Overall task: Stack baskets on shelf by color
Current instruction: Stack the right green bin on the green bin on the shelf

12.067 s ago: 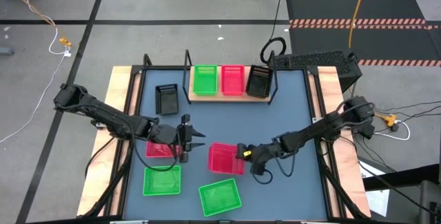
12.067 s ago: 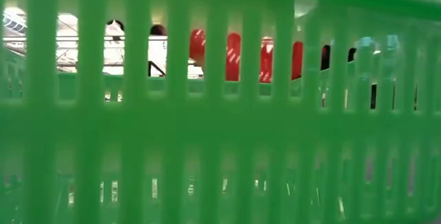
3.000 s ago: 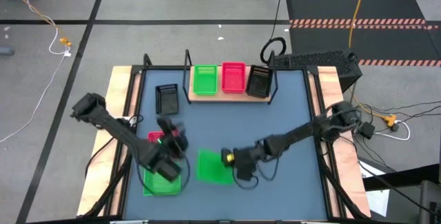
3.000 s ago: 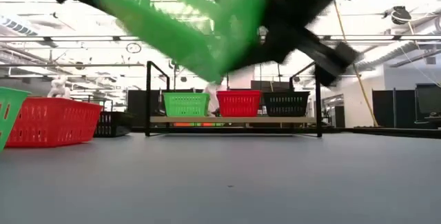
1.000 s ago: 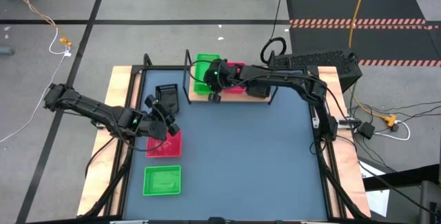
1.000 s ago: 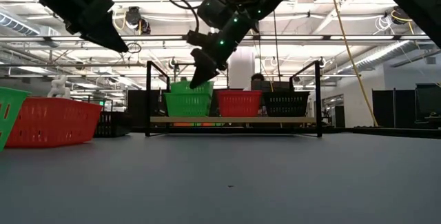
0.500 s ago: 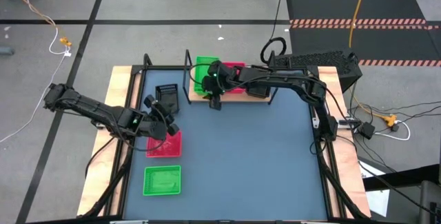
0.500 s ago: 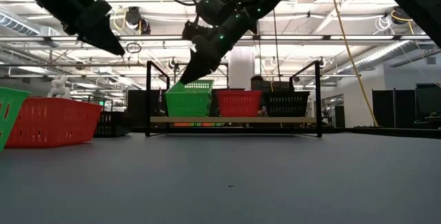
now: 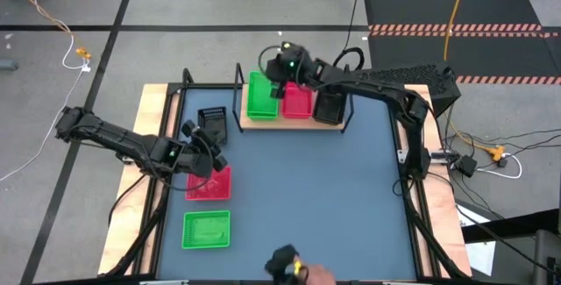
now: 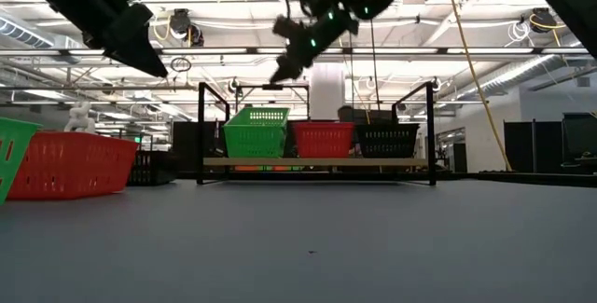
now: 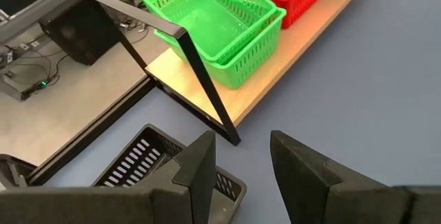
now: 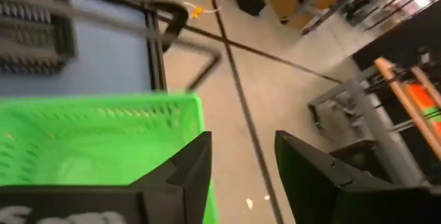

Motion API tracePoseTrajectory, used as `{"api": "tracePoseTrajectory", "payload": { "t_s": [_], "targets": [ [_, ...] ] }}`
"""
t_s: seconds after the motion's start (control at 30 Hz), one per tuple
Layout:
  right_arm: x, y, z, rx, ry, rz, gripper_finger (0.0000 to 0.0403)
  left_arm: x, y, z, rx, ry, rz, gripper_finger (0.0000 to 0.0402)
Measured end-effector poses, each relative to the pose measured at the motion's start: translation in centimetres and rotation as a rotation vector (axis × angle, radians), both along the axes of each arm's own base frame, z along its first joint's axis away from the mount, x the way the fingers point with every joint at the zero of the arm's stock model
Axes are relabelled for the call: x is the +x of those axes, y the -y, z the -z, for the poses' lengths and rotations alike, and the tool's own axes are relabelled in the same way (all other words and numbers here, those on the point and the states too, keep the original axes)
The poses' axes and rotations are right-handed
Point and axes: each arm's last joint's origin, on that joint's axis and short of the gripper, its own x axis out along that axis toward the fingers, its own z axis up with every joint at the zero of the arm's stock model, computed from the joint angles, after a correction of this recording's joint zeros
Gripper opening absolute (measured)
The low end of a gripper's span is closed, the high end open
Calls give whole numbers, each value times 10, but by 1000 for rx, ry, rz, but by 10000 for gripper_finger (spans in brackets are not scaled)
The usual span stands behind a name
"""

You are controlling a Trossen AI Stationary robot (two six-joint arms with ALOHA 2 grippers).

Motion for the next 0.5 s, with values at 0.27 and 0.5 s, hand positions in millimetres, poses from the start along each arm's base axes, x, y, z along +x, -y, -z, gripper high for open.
{"api": "tracePoseTrajectory", "payload": {
  "t_s": [0.27, 0.5],
  "targets": [
    [-19, 40, 21, 163, -4, -34, 239, 1, -9, 0, 10, -3, -48, 143],
    [-19, 51, 39, 236, -11, -54, 251, 2, -21, 0, 15, -7, -113, 143]
  ]
}}
